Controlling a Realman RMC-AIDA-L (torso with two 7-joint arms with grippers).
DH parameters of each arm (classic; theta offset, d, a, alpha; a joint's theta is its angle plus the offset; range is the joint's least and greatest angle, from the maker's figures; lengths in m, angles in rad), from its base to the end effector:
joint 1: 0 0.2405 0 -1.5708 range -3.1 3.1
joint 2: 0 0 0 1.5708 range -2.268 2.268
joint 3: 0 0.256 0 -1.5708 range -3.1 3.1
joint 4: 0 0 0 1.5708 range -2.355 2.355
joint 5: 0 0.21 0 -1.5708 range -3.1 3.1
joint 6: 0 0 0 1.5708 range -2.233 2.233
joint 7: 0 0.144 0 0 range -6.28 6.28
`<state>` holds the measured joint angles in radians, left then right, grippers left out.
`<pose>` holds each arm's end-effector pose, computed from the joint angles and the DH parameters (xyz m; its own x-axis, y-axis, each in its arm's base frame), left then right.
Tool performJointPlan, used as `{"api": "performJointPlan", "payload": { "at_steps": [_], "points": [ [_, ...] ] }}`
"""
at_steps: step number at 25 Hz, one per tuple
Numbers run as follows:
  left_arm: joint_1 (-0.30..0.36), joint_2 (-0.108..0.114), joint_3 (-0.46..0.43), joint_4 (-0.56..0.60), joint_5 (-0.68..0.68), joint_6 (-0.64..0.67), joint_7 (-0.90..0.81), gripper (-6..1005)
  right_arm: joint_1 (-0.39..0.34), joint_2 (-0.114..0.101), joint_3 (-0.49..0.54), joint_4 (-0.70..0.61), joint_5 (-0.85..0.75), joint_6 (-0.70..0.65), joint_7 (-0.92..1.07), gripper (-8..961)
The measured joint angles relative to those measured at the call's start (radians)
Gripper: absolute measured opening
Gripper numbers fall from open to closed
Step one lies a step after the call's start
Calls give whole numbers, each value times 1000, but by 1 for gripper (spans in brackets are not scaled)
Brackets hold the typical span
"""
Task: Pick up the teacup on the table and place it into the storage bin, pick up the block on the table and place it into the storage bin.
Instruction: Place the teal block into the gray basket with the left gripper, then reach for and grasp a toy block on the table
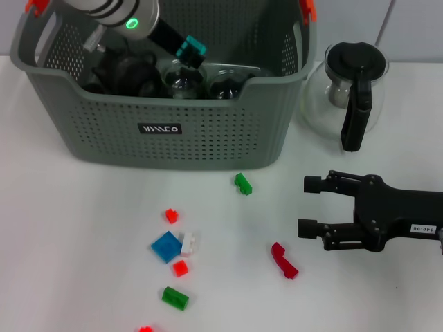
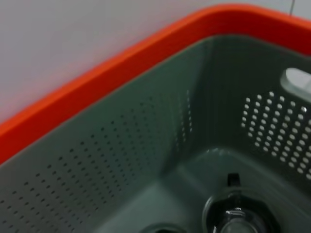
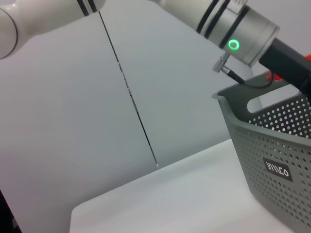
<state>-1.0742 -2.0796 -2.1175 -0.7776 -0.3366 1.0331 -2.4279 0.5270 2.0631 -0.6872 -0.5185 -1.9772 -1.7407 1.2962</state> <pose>-0.1249 0.4828 -0.0005 0.8469 0.5318 0.0028 0.4087 -0.6474 -0.6433 0.2544 0.2964 -0.0133 0.7388 -0.3507 -0.5755 -0.3895 -0.9191 0.0601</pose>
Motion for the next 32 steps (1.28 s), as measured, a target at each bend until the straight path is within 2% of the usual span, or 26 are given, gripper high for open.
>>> {"api": "performJointPlan", "payload": {
  "at_steps": [9,12,13,15,17,18,21,24,28,32],
  "points": [
    [10,-9,2,-13,7,-4,1,579,2,0,0,0,0,1,-1,941],
    [32,-17,-6,-74,-2,16,-2,589,3,0,0,0,0,1,-2,941],
    [52,-24,-11,-123,-12,32,-3,628,3,0,0,0,0,1,-2,941],
    [128,-53,-24,-279,-73,74,12,707,4,0,0,0,0,1,-2,941],
    [224,-79,-28,-473,-176,124,42,785,4,-1,0,1,0,1,-2,941],
    [279,-85,-24,-572,-242,156,58,824,4,-1,0,1,0,0,-2,940],
    [389,-84,-47,-719,-415,263,98,845,4,-1,0,1,0,0,-2,940],
    [464,-85,-134,-736,-585,412,213,865,5,0,0,1,0,1,-2,941],
    [552,-88,-212,-677,-746,616,450,893,5,1,0,0,0,1,-2,940],
    [644,-87,-219,-614,-786,753,683,892,4,0,0,-1,0,0,-2,940]
  ]
}}
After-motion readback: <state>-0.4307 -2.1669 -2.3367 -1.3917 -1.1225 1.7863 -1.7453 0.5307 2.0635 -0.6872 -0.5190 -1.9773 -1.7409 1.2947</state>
